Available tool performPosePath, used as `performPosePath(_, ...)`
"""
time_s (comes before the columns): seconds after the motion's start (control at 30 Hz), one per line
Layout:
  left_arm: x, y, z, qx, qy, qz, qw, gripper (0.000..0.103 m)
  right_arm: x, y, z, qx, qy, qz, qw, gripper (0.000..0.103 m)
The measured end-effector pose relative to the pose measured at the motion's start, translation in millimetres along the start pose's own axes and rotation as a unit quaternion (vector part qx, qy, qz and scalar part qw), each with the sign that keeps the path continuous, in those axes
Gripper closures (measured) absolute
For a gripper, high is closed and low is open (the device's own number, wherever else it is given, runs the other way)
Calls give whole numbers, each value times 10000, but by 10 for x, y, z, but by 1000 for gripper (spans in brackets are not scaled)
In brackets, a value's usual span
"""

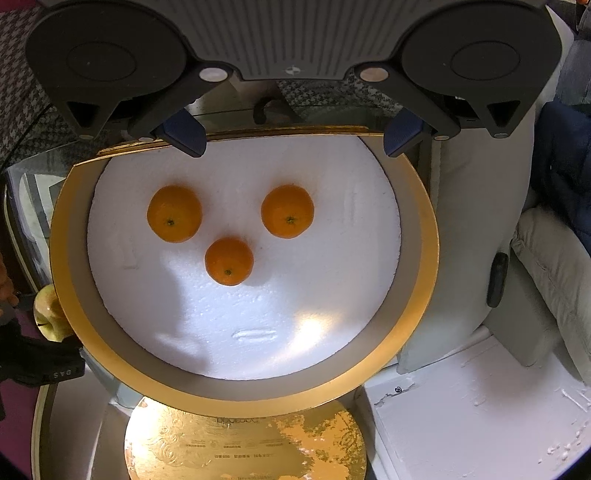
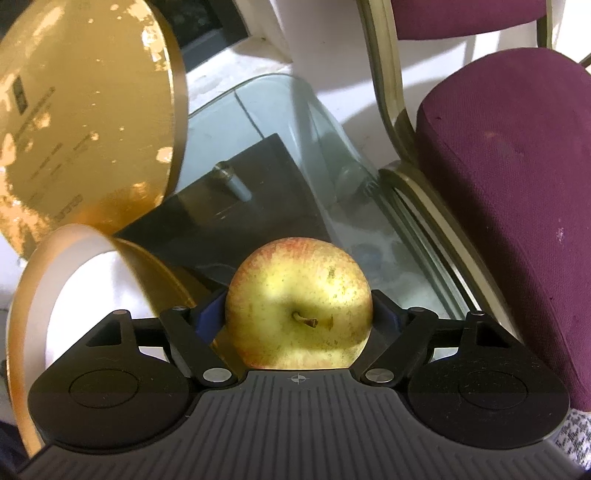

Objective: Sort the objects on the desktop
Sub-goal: 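Close the right gripper on the apple and lift it, then carry the apple over the foam in the gold box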

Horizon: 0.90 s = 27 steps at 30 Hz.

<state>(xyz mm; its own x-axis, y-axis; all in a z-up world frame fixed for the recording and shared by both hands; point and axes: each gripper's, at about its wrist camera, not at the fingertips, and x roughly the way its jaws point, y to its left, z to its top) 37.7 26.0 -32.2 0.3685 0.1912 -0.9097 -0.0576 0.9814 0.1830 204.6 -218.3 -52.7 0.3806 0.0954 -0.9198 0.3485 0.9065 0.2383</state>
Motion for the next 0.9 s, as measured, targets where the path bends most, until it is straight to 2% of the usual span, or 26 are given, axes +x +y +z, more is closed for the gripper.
performPosePath(0.23, -118, -41, -78, 103, -120, -59, 9999, 1, -299, -140, -187, -44, -71, 75, 9999, 22)
performPosePath(0.6, -336, -101, -288, 221, -317, -113, 9992, 1, -854, -435, -828, -135, -90, 333, 9993, 22)
performPosePath(0.9, -421, -80, -411, 199, -392, -216, 9988, 1, -1340, -478, -1220, -328, -239, 551, 9977, 21)
